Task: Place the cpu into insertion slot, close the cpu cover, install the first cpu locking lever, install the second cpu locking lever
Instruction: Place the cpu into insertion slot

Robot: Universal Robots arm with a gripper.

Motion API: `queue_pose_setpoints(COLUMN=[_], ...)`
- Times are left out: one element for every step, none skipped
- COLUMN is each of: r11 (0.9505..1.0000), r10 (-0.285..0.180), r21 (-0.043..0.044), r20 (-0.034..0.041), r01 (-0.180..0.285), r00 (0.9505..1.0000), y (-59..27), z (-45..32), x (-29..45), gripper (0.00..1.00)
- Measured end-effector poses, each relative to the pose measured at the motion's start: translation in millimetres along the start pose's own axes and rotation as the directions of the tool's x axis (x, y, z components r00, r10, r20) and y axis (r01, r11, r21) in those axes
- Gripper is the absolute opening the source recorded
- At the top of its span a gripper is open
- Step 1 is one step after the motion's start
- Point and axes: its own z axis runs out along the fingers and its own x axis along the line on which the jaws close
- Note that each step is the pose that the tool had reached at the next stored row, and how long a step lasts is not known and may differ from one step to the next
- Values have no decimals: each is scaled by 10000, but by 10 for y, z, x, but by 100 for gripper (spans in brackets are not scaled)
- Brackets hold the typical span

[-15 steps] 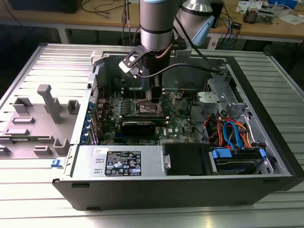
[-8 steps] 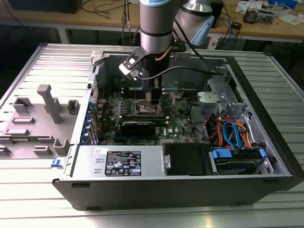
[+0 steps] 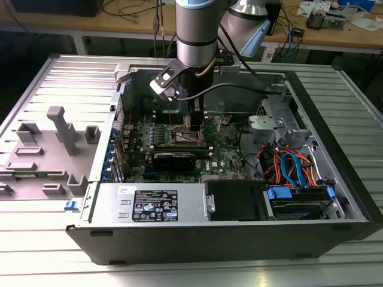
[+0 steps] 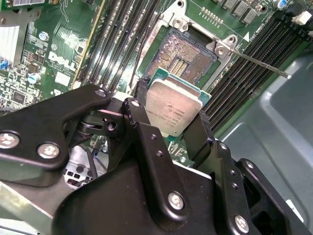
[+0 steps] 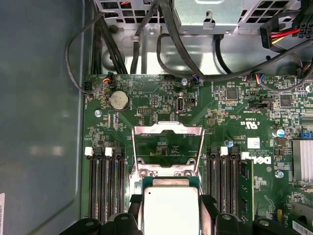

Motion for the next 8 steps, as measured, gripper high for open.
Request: queue_pose_setpoints(r11=[10000, 10000, 10000, 10000, 10000, 10000, 10000, 10000], r10=[0, 0, -1, -1, -2, -8, -20, -55], r21=[2, 2, 3, 1, -1, 1, 1, 0], r20=[0, 1, 3, 0, -4, -4, -10, -28], r01=[0, 0, 1, 1, 2, 8, 20, 55], r00=[10000, 10000, 10000, 10000, 10000, 10000, 10000, 10000], y=[0, -1, -1, 0, 0, -3, -7, -15], z=[1, 3, 3, 7, 12, 20, 30, 47], x=[-1, -1, -1, -1, 0, -1, -1, -1], gripper=[54, 54, 54, 54, 54, 54, 54, 54])
